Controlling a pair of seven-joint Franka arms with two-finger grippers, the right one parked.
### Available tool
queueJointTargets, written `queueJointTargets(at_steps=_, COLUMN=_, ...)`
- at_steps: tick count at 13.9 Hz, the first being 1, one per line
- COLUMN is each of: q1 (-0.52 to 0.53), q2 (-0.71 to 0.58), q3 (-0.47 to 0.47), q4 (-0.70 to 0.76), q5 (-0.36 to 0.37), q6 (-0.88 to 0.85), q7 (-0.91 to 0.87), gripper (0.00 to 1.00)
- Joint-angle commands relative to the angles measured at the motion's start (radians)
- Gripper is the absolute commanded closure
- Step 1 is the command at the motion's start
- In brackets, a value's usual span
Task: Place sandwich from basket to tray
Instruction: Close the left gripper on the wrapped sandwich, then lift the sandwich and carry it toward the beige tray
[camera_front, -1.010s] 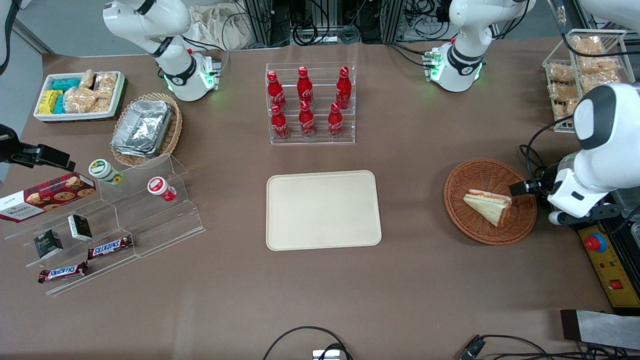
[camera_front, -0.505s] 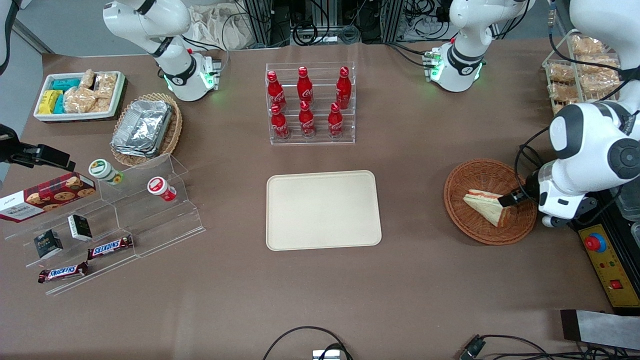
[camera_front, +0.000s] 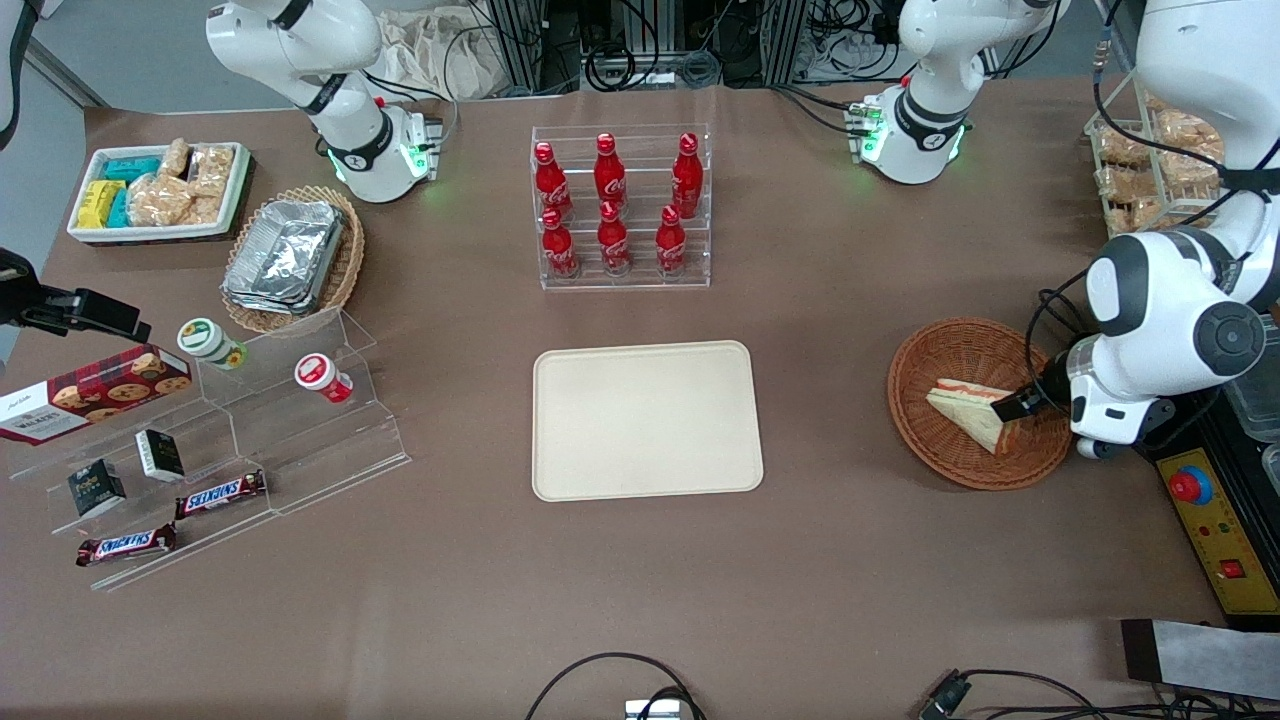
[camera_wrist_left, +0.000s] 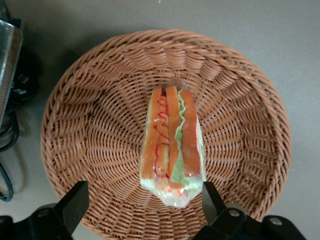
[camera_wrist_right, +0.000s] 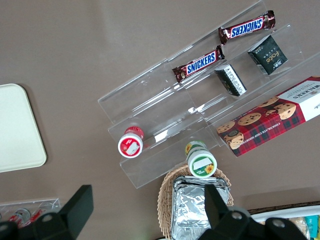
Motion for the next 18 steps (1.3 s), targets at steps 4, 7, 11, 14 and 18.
queueJointTargets(at_steps=4, q1=0.008, q2=0.04, q3=0.01, q4=-0.008, q5=-0.011, q6=0.036, q7=-0.013, gripper=0.0)
queueJointTargets(at_steps=7, q1=0.006, q2=0.052, q3=0.01, q4=-0.008, q5=-0.011, q6=0.039, q7=-0.016, gripper=0.0)
queueJointTargets(at_steps=11, q1=-0.006, q2=0.069, q3=0.007, q4=0.001, q5=-0.011, q6=0.059, q7=-0.117, gripper=0.09)
queueJointTargets(at_steps=14, q1=-0.006, q2=0.084, q3=0.005, q4=0.003, q5=-0.009, q6=0.097, q7=-0.119, gripper=0.16)
queueJointTargets(at_steps=18, q1=-0.009, q2=0.089, q3=0.002, q4=0.004, q5=-0.009, q6=0.099, q7=-0.119, gripper=0.35)
